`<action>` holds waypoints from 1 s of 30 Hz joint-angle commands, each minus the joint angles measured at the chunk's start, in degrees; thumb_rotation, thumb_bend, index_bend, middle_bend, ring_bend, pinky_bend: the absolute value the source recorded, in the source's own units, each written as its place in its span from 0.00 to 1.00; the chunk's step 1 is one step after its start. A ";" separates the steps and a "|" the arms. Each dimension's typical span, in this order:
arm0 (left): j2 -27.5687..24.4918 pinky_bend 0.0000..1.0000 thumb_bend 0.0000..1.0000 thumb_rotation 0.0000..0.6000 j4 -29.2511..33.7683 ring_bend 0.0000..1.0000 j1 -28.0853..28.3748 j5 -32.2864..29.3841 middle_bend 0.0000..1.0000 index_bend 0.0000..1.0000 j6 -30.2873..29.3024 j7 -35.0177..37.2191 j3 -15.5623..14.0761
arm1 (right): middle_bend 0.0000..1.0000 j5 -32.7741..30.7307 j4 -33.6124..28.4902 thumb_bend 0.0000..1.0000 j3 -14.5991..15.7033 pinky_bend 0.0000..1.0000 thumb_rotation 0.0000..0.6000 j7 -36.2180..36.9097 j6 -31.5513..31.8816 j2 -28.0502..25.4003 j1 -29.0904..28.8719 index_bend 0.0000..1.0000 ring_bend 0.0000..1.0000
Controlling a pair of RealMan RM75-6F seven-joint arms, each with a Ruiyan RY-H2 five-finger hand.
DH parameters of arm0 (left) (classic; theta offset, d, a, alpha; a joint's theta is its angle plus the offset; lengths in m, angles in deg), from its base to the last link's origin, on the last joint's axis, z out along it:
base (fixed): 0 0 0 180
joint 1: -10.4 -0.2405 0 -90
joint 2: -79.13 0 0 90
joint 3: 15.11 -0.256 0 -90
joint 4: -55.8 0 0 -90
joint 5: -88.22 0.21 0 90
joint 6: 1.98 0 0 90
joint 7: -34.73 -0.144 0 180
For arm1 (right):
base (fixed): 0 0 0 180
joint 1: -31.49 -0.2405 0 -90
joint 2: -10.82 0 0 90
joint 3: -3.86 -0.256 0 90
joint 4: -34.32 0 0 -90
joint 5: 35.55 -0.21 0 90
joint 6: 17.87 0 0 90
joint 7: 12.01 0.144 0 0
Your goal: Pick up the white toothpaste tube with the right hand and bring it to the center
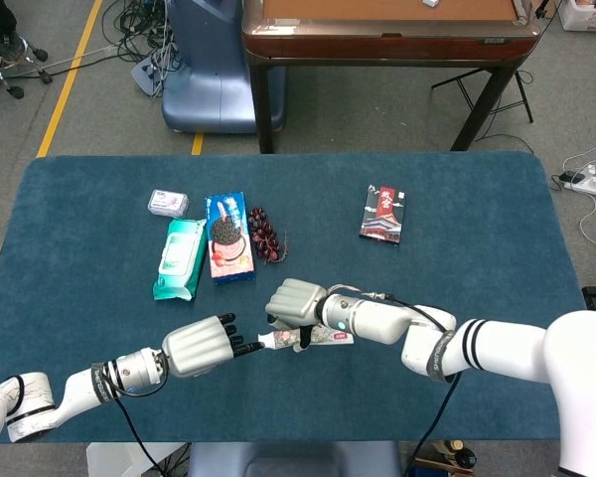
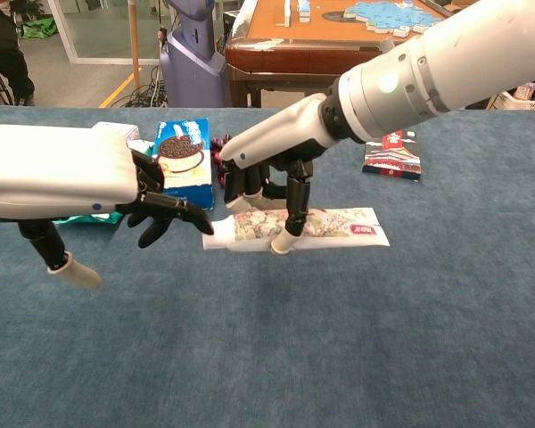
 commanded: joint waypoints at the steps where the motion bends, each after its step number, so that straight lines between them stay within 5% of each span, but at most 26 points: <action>1: 0.06 0.29 0.09 1.00 -0.04 0.49 0.10 -0.27 0.50 0.17 0.42 -0.40 -0.28 | 0.77 0.21 -0.13 1.00 0.22 0.34 1.00 0.04 0.28 -0.15 -0.03 0.92 0.72; 30: 2.38 0.29 0.09 1.00 -0.85 0.49 1.14 -2.05 0.51 0.18 2.03 -0.03 -2.46 | 0.81 3.80 -3.30 1.00 3.40 0.34 1.00 4.88 2.65 -2.61 -1.47 0.99 0.75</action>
